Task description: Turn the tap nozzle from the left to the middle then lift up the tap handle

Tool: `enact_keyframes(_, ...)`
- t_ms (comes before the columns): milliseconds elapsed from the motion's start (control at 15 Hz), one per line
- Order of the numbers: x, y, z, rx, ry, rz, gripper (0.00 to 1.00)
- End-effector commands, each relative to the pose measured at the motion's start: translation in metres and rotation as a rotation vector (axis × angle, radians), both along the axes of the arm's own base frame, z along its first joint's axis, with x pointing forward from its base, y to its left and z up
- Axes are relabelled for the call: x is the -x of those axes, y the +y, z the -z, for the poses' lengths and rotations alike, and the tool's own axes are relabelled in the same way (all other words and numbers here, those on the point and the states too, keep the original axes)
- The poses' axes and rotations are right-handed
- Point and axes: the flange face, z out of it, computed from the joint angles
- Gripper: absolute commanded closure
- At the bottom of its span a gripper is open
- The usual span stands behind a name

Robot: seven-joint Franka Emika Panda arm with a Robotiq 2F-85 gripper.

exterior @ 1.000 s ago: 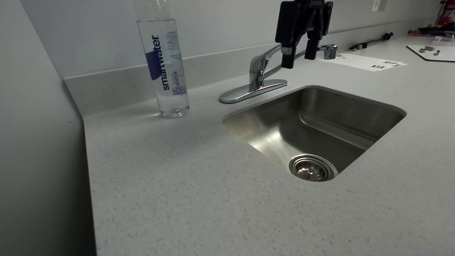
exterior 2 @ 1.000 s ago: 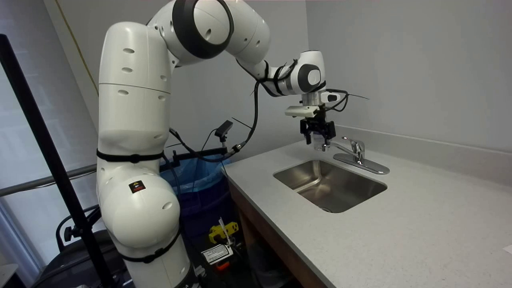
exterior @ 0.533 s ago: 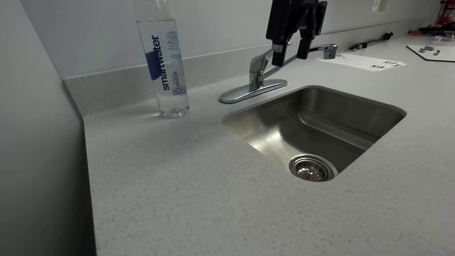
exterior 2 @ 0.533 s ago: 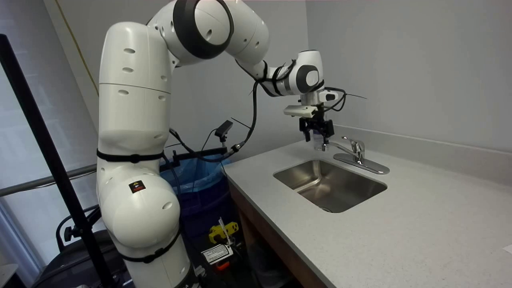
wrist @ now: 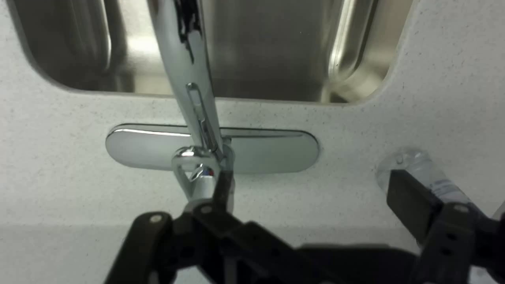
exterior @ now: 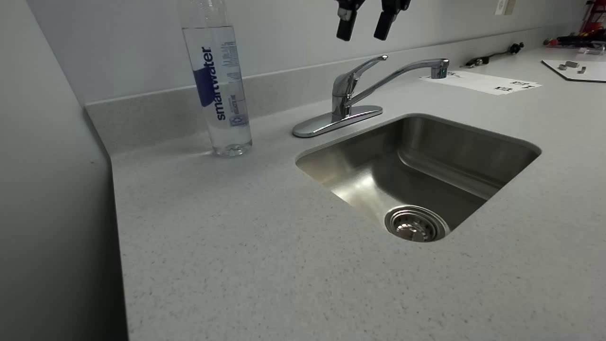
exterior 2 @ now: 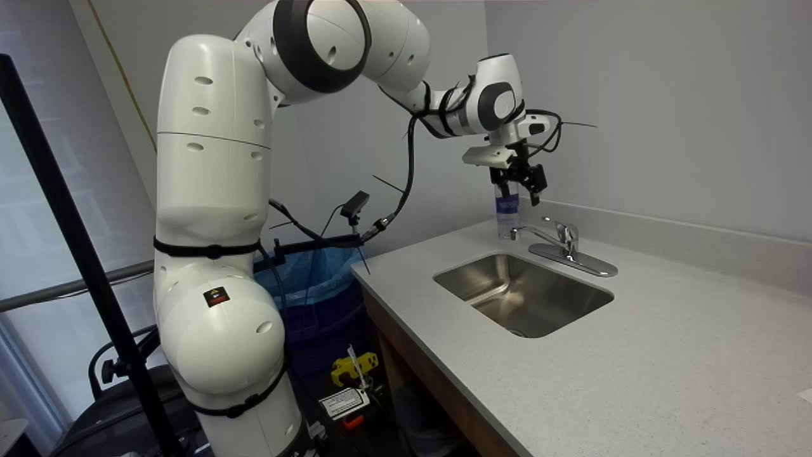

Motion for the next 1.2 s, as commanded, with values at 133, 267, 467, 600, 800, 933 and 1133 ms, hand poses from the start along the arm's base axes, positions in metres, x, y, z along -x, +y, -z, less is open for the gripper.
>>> enact_keyframes(133,-0.006,-0.017,-0.017,0.017,0.002,0.032,0.00)
enact_keyframes(267,-0.002,-0.019,-0.014,0.021,0.028,0.029,0.00)
enact_keyframes(467,0.007,-0.018,-0.010,0.032,0.086,0.020,0.00)
enact_keyframes(600,0.013,-0.019,-0.005,0.055,0.120,0.019,0.00)
enact_keyframes(800,0.015,-0.023,0.008,0.087,0.162,0.032,0.00)
enact_keyframes(933,0.017,-0.024,0.022,0.107,0.179,0.040,0.00)
enact_keyframes(1133,0.018,-0.024,0.043,0.127,0.187,0.059,0.00)
